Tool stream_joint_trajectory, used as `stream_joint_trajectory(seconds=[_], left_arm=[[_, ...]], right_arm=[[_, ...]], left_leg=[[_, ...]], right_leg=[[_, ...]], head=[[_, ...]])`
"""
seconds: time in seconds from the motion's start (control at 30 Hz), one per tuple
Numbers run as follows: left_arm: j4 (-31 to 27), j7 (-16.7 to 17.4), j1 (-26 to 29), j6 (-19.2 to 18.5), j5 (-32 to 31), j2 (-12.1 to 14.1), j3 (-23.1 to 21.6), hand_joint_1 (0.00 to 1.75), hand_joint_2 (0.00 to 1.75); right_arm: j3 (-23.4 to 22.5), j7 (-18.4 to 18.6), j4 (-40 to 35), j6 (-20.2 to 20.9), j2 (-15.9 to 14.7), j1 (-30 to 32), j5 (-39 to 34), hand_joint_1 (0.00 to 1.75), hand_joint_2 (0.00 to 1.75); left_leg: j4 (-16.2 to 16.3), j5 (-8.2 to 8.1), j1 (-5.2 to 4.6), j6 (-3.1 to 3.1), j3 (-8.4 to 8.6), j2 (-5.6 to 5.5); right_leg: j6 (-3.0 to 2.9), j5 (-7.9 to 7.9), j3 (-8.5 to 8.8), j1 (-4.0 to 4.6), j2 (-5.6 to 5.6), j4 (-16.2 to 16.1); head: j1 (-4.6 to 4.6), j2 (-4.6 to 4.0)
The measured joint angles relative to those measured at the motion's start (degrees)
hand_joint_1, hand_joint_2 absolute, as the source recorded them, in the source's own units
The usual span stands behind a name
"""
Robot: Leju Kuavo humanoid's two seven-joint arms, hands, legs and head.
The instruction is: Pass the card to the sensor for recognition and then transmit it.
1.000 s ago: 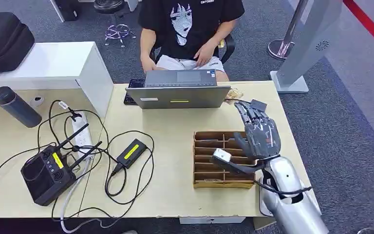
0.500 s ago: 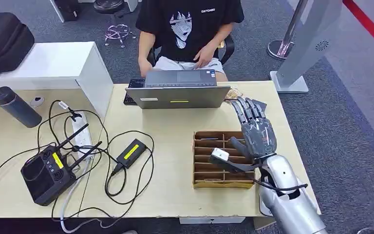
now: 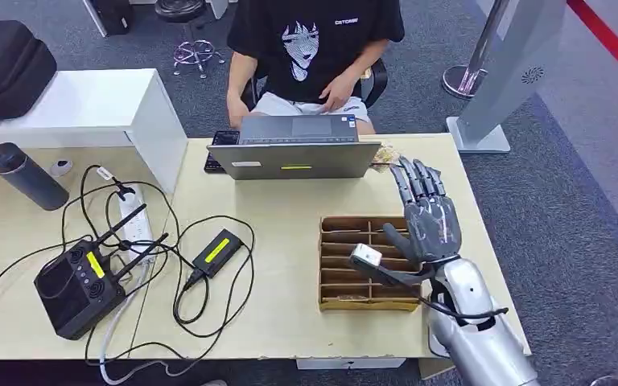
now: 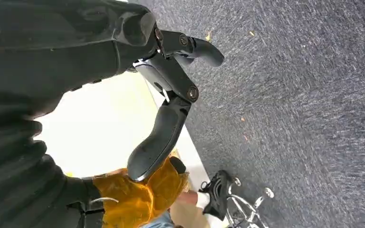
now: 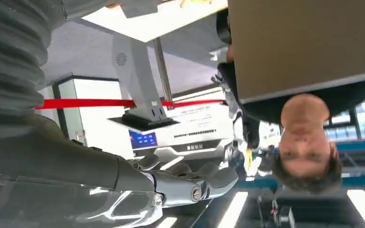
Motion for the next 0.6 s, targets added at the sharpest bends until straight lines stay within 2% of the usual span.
stream_joint_trajectory(seconds=[0.2, 0.3, 0.37, 0.5, 0.6], left_arm=[[0.0, 0.0, -0.01, 0.0, -0.33, 0.0, 0.09, 0.0, 1.75], [0.0, 0.0, -0.01, 0.0, -0.48, 0.0, 0.11, 0.0, 1.75], [0.0, 0.0, 0.0, 0.0, -0.57, 0.0, 0.15, 0.0, 1.75], [0.0, 0.0, -0.03, -0.22, -0.85, 0.0, 0.39, 0.0, 1.75], [0.0, 0.0, -0.02, -0.24, -0.87, 0.0, 0.55, 0.0, 1.75]], right_arm=[[-1.11, -1.71, -2.54, -2.91, 0.41, 1.75, -1.47, 0.0, 1.75], [-1.6, -2.86, -3.69, -3.1, 0.46, 2.51, -2.25, 0.0, 1.75], [-1.73, -3.87, -4.04, -2.29, 0.46, 2.77, -2.82, 0.0, 1.75], [-1.66, -6.2, -3.85, 2.23, 0.39, 2.94, -4.0, 0.0, 1.75], [-1.59, -6.69, -3.43, 2.91, 0.35, 2.98, -4.44, 0.0, 1.75]], left_leg=[[0.0, 0.0, 0.0, 0.0, -0.01, 0.0], [0.0, 0.0, 0.0, 0.0, -0.01, 0.0], [0.0, 0.0, 0.0, 0.0, -0.01, 0.0], [0.0, 0.0, 0.0, 0.0, 0.0, 0.0], [0.0, 0.0, 0.0, 0.0, 0.0, 0.0]], right_leg=[[0.0, 0.0, -0.01, 0.0, 0.0, 0.0], [0.0, 0.0, -0.01, 0.0, 0.0, 0.0], [0.0, 0.0, -0.01, 0.0, 0.01, 0.0], [0.0, 0.0, 0.0, 0.0, 0.02, 0.0], [0.0, 0.0, 0.0, 0.0, 0.01, 0.0]], head=[[0.0, 0.0], [0.0, 0.0], [0.0, 0.0], [0.0, 0.0], [0.0, 0.0]])
